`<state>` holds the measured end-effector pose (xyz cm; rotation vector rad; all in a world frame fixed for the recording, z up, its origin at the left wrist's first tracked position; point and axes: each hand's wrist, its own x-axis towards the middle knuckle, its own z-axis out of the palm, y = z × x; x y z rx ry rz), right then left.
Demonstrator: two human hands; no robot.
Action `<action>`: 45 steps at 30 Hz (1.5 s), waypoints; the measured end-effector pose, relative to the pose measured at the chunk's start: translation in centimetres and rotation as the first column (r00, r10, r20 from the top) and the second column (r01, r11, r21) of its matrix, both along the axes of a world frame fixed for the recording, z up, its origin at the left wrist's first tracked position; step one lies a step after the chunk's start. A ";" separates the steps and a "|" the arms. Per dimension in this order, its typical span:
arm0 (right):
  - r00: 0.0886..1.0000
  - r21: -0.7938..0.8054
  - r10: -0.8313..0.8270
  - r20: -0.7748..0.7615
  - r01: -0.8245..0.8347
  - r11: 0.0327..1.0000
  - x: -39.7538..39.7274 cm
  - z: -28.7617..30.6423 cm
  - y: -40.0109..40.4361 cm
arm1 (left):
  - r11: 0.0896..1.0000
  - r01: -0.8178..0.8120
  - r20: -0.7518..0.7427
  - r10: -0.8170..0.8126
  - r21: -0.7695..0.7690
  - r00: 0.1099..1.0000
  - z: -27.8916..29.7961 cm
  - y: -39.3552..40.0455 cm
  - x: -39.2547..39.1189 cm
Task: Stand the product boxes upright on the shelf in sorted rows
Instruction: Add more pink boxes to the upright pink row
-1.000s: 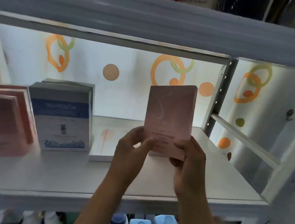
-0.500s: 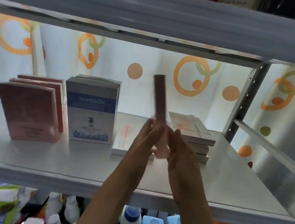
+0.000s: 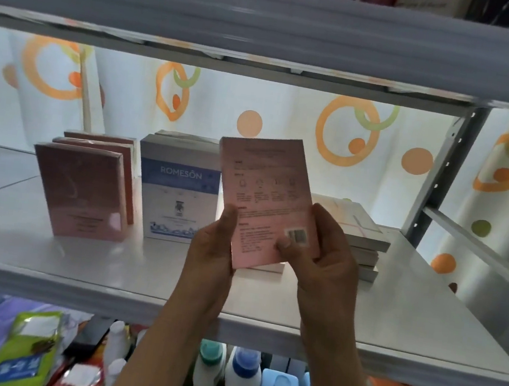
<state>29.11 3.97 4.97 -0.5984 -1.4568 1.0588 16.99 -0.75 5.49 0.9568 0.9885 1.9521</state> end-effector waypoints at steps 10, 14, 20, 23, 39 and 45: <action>0.997 0.010 0.078 -0.027 -0.078 0.997 -0.8 0.5 -2.0 | 0.998 -0.062 -0.168 0.058 -0.018 0.984 1.1 -3.2 -3.4; 0.997 0.015 0.082 -0.013 -0.082 0.997 -1.8 0.6 -2.7 | 0.996 -0.086 -0.197 0.078 -0.031 0.977 1.3 -4.3 -4.2; 0.996 0.101 0.037 0.085 -0.045 0.994 -3.9 0.7 -3.8 | 0.991 -0.135 -0.190 0.130 -0.013 0.973 1.1 -6.2 -5.7; 0.981 0.158 -0.013 0.192 -0.018 0.987 -4.9 1.0 -4.8 | 0.986 -0.168 -0.243 0.156 -0.026 0.957 0.9 -7.2 -6.0; 0.768 -0.112 0.611 0.190 -0.601 0.791 -13.4 -0.4 -10.1 | 0.978 -0.191 -0.257 0.164 -0.085 0.952 -3.1 -12.5 -8.9; 0.817 -0.163 0.569 0.096 -0.551 0.818 -15.5 -1.7 -10.6 | 0.895 -0.434 -0.272 0.394 -0.104 0.878 -6.2 -12.3 -11.9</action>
